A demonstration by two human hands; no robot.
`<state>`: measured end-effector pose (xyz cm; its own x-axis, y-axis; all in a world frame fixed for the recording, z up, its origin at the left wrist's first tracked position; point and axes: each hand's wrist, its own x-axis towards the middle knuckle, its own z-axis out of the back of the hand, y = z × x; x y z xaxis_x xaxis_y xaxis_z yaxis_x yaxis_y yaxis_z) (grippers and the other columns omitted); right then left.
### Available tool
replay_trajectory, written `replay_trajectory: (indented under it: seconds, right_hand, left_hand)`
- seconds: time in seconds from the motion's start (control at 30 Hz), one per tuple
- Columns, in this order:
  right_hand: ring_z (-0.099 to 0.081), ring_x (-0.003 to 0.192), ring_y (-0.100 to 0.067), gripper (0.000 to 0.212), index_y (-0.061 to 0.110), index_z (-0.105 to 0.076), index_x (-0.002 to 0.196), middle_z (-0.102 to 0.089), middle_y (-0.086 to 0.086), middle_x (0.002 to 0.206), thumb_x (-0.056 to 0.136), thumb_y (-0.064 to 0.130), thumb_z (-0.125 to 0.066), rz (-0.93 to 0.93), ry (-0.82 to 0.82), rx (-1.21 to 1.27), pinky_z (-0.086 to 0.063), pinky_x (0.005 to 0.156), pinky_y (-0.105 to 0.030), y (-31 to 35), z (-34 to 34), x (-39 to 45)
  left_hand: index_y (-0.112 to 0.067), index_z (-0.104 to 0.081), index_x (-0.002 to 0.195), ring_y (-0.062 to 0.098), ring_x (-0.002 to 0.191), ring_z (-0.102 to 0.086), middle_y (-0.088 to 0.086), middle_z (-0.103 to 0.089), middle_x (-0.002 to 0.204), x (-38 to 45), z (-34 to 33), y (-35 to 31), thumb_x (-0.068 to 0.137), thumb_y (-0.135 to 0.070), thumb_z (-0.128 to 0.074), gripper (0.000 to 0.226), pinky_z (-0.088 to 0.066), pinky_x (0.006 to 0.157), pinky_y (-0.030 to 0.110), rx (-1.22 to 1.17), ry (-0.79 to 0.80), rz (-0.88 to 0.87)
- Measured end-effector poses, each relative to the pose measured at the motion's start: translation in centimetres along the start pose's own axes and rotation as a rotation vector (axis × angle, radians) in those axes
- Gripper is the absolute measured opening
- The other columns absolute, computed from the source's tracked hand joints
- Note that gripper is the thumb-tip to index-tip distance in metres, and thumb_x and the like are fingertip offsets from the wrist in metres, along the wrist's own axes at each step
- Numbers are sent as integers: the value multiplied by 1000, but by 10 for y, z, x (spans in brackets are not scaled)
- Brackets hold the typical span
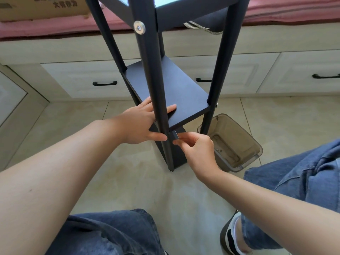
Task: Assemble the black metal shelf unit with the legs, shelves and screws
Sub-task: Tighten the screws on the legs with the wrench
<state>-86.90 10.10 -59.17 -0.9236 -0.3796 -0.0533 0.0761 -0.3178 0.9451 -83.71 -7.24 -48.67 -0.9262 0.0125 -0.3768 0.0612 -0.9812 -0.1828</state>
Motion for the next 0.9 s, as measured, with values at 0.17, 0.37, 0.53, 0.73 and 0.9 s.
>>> replay_trajectory:
  seconds: [0.17, 0.37, 0.53, 0.73, 0.9]
  right_hand:
    - [-66, 86, 1, 14, 19, -78, 101, -74, 13, 90, 90, 17, -71, 54, 0, 2, -46, 72, -6, 5, -1, 7]
    - [-67, 85, -4, 11, 19, -79, 98, -75, 12, 89, 90, 17, -70, 83, -19, -10, -52, 76, -16, 7, -4, 12]
    - [-67, 84, 3, 13, 17, -78, 100, -71, 19, 86, 90, 15, -70, 80, -3, 37, -48, 71, -5, 5, -5, 14]
    - [-67, 76, -1, 13, 14, -78, 98, -71, 18, 83, 92, 10, -68, 6, 29, 137, -55, 63, -16, 4, -11, 19]
    - [-69, 68, -11, 13, 8, -75, 99, -70, 14, 82, 94, 7, -63, -56, 34, 213, -57, 53, -24, 8, -19, 21]
  left_hand:
    - [-42, 2, 157, 14, 155, 12, -10, 9, 168, 0, 0, 0, 93, -53, -59, 89, -8, 124, 35, -2, -3, 1]
    - [-43, 1, 157, 14, 155, 11, -11, 9, 168, 0, 1, -1, 93, -53, -59, 89, -10, 124, 35, -3, -3, 4]
    - [-43, 2, 157, 15, 155, 11, -10, 9, 168, 0, 1, -1, 93, -53, -59, 89, -9, 124, 35, 0, 3, 5]
    - [-42, 1, 157, 14, 155, 11, -11, 8, 167, 0, 0, -1, 93, -54, -58, 88, -10, 123, 33, -5, -5, 1]
    - [-42, 0, 157, 13, 154, 12, -12, 8, 167, -1, 0, 0, 93, -53, -59, 88, -10, 123, 33, -14, -13, -2]
